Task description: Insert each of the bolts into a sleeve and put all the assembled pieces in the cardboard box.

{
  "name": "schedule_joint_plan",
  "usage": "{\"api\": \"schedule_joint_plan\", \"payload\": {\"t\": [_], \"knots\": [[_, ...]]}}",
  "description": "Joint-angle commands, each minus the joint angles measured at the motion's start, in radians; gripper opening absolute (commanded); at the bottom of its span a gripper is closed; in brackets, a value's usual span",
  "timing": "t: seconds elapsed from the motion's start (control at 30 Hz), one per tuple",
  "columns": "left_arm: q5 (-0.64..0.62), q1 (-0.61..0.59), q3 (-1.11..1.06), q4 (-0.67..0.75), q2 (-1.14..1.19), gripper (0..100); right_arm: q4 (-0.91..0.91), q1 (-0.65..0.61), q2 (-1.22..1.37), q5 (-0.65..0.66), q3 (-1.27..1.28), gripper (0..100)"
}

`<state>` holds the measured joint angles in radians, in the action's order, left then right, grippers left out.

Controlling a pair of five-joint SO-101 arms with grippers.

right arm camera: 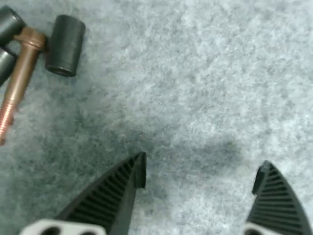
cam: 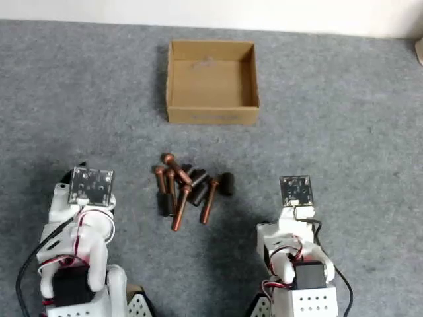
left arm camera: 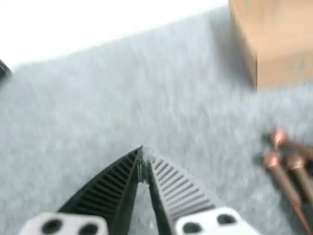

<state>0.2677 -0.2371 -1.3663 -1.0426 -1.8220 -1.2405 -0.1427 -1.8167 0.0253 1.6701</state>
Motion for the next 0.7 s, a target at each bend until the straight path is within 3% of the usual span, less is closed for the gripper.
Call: {"api": "schedule_joint_plan", "payload": {"t": [0.0, 0.1, 0.2, 0.27, 0.43, 0.67], "knots": [[0.009, 0.093, 0.036, -0.052, -0.001, 1, -0.002, -0.008, -0.012, -0.009, 0.114, 32.8], [0.127, 0.119, -0.094, -0.087, -0.001, 1, 0.002, -0.008, -0.012, -0.011, 0.114, 32.8], [0.167, 0.088, -0.222, 0.023, -0.001, 1, 0.03, -0.008, -0.012, -0.011, 0.114, 32.8], [0.163, 0.062, -0.171, 0.035, -0.001, 1, 0.036, -0.008, -0.012, -0.011, 0.114, 32.8], [0.101, 0.054, -0.035, -0.115, 0.058, 1, 0.065, 0.004, -0.012, -0.011, 0.111, 32.8], [0.038, 0.053, 0.12, 0.117, 0.492, 1, 0.07, 0.176, -0.012, -0.009, 0.111, 32.8]]}}
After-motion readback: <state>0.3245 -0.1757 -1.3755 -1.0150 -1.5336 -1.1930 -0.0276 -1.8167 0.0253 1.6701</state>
